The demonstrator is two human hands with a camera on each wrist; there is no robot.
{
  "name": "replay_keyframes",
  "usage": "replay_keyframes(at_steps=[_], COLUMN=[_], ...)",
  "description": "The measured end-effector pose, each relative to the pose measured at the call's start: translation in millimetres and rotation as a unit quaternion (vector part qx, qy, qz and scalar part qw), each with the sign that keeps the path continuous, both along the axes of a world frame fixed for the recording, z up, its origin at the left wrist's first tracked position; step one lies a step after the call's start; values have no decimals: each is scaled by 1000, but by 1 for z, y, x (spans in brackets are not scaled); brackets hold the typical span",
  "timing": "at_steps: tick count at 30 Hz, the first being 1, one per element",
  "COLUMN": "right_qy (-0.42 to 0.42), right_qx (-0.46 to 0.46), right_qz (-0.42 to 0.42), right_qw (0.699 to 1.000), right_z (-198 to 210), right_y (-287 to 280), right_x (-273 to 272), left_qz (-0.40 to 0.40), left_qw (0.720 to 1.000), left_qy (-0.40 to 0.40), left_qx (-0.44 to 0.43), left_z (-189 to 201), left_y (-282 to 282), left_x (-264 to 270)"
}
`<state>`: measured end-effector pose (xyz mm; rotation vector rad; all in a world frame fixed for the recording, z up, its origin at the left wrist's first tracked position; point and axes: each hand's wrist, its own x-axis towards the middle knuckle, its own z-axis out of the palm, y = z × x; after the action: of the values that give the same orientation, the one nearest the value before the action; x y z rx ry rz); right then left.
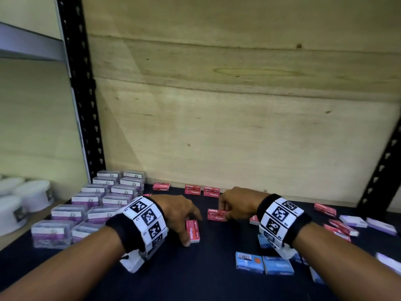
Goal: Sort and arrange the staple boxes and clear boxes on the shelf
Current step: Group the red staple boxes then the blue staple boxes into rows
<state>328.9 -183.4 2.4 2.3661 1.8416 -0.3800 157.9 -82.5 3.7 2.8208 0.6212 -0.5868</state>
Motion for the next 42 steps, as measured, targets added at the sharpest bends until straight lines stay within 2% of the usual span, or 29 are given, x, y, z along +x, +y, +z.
replay_keyframes(at_steps=[7,14,23,32,37,42], right_qy=[37,10,6,6,15,14], right_qx=[-1,-11,27,16,-8,-14], right_qz=[13,36,22,24,21,21], right_qw=[999,999,999,1000,1000,1000], right_z=[2,6,3,-1,1,3], right_y=[4,11,29,38,38,41], right_x=[11,23,39,39,34,29], left_qz=[24,84,123,102,87,54], left_qw=[999,994,990,994,996,998], left_qy=[-17,-34,-56,-39,-37,-33], left_qx=[-41,-69,30,27,-6,14], left_z=[3,9,3,0,0,-2], left_y=[19,45,68,73,73,70], left_x=[13,28,52,51,49,54])
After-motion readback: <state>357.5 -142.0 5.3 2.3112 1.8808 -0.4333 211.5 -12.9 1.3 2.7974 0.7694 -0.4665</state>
